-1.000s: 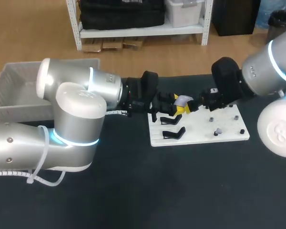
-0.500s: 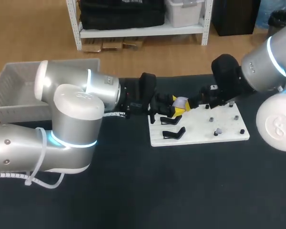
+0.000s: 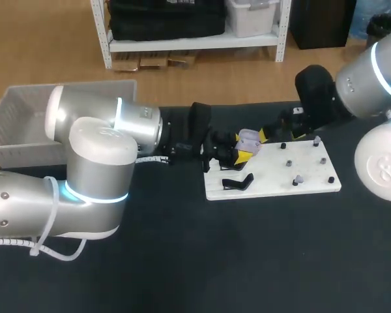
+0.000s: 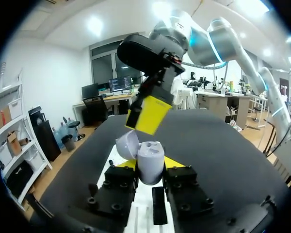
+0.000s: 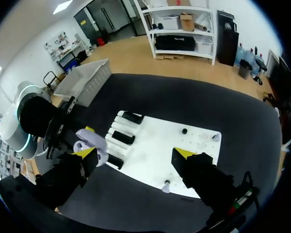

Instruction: Pick up each earbud case from the left stands, insert the matching earbuds, close the lid, and place the case in the box.

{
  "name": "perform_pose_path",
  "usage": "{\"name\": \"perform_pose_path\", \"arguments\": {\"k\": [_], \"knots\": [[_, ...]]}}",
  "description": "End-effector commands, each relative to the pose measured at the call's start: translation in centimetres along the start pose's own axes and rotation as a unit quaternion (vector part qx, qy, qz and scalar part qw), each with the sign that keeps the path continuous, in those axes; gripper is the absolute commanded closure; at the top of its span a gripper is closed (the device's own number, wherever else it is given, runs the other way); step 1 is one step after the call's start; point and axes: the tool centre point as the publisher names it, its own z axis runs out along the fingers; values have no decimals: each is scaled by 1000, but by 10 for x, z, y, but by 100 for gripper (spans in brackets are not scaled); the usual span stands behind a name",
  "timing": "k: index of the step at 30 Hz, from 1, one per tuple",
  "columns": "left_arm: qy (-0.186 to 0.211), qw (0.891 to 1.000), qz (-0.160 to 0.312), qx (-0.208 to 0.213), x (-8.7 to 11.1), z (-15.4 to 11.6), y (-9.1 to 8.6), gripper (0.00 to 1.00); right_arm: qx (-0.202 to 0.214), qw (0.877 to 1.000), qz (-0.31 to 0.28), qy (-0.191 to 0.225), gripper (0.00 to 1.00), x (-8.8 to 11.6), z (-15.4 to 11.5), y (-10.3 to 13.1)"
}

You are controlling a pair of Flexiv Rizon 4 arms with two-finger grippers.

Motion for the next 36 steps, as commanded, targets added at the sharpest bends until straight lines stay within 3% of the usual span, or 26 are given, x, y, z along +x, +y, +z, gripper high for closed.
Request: {"name": "perform_pose_path", "arguments": {"k": [1,10,20,23,36], "knots": [[-35,999,-11,10,3,-10,1,100,65,998,-16,3,0,9,-15,-10],[-116,993,-22,26,-18,-31,7,100,144,987,-57,43,0,14,-20,-59],[-140,990,-24,15,-26,-28,27,100,209,973,-48,83,0,16,-12,-97],[-154,988,-29,17,-27,-25,33,100,253,963,-38,90,0,16,-13,-106],[-159,987,-29,17,-17,-1,54,100,253,963,-38,90,0,16,-13,-106]]}}
